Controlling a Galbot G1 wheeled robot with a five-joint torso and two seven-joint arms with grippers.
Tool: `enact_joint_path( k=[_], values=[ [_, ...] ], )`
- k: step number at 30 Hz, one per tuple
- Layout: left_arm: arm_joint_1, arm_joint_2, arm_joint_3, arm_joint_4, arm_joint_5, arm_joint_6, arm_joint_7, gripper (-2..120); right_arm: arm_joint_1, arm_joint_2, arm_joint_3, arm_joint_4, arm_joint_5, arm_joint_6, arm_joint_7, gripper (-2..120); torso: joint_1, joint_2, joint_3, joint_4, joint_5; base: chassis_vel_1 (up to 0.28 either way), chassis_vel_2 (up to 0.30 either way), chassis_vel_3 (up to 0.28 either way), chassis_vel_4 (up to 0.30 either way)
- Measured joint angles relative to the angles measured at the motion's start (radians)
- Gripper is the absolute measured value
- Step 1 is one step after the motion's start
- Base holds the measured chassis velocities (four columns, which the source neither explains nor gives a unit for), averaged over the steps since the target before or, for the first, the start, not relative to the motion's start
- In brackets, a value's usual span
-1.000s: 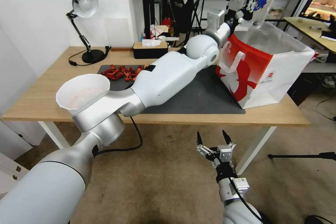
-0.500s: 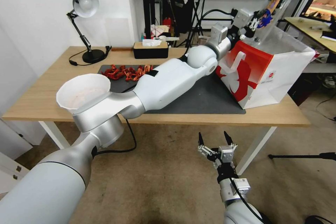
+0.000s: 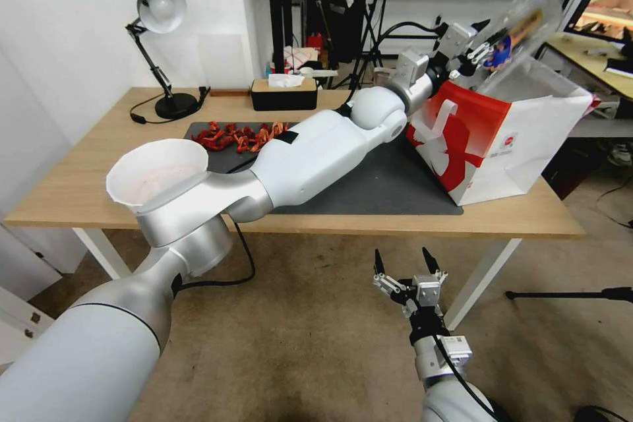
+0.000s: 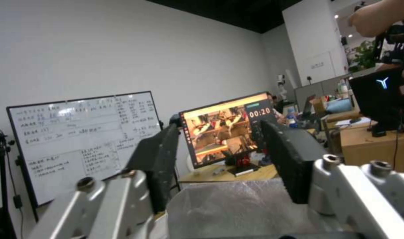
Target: Close the takeout container lid, then place the container into the takeout bag.
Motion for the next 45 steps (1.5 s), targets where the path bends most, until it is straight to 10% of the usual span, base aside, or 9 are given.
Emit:
enact_joint_path(
  k=[17,34,45],
  values=[
    [0.084,0.044,-0.031,-0.196,-0.006,0.066,-0.105,100,0.004,0.006,-0.009,-0.003,0.001,-0.004,-0.002,100,0.0,0.0,0.0,-0.0006,0.0,0.0,0.0,0.0,0.0],
    [0.419,0.408,-0.171,-0.642,0.04,0.232,-0.24,100,-0.016,0.012,0.007,0.009,-0.003,-0.005,-0.002,100,0.0,0.0,0.0,0.0001,-0.0003,0.0,0.0,0.0,0.0],
    [0.832,0.623,-0.435,-0.932,0.197,0.395,-0.414,100,-0.01,0.013,-0.003,0.015,-0.006,-0.012,-0.002,100,0.0,0.0,0.0,0.0003,-0.0003,0.0,0.0,0.0,0.0]
  ],
)
